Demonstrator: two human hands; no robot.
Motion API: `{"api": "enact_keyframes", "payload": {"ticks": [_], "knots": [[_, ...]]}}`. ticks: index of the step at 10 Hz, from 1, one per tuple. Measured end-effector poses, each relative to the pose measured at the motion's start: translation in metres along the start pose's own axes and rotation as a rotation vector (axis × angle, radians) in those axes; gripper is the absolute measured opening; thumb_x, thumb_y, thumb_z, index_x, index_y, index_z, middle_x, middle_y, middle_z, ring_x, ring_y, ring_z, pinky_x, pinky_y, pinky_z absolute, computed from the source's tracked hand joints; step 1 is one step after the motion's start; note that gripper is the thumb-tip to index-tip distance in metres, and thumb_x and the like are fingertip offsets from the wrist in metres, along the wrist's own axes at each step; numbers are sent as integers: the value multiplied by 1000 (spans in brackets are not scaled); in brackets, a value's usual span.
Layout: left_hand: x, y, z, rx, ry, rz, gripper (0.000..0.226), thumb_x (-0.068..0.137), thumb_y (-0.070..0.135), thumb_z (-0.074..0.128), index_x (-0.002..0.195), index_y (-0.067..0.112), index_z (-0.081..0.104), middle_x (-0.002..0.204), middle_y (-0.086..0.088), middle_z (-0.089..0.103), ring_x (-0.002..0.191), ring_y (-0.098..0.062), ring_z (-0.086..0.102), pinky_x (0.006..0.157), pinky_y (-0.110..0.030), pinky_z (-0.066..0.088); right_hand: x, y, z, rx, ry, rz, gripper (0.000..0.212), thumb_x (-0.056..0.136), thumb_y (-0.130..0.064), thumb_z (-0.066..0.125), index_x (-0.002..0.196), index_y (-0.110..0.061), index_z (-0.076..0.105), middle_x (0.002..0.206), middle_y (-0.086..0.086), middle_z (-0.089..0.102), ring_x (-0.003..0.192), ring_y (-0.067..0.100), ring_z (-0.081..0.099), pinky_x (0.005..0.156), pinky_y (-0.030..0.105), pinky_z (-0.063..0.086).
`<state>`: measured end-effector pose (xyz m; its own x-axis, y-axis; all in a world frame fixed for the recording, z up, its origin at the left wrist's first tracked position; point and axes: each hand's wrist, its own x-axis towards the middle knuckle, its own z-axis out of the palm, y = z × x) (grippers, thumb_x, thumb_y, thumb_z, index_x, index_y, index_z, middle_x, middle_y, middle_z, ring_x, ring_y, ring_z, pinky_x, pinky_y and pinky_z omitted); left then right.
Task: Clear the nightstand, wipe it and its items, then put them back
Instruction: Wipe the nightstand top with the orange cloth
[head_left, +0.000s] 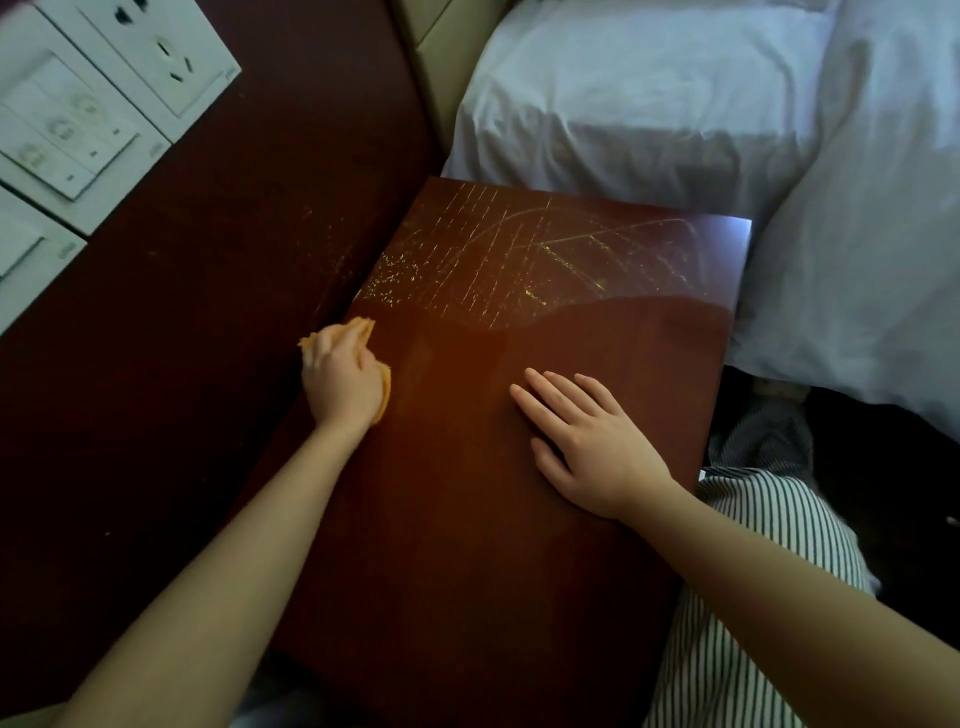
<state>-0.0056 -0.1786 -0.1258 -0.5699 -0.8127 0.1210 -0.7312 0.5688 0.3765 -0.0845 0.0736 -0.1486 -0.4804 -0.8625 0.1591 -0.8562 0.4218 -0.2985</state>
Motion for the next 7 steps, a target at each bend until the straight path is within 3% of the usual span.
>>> {"api": "enact_keyframes", "payload": {"ticks": [1,4,5,7], "knots": [[10,24,12,20,40,-62,38,96,15,42,132,22,50,140,-3,42,133,-24,29,110,-36,22,0,-1,-1,0,-5,10,54,91,-35,34,140,-16,45,143,8,46,130,25,45,109,35,17],[-32,12,9,-51,-129,372,37,94,11,44,126,23,57,134,0,50,128,-22,37,106,-38,31,-1,-2,-3,3,24,3,53,91,-34,35,140,-15,44,141,8,48,128,26,47,108,36,19],[-28,-6,1,-31,-142,384,37,94,12,44,126,24,57,133,-1,51,126,-23,39,104,-35,31,0,-1,-2,3,19,-3,53,92,-34,34,140,-16,44,142,8,47,129,25,47,109,36,18],[9,8,8,-6,13,55,38,96,12,41,131,20,53,137,-5,46,130,-24,34,107,-37,29,0,-1,-1,0,14,-3,53,91,-34,34,140,-16,43,142,8,47,129,25,46,109,36,18]]}}
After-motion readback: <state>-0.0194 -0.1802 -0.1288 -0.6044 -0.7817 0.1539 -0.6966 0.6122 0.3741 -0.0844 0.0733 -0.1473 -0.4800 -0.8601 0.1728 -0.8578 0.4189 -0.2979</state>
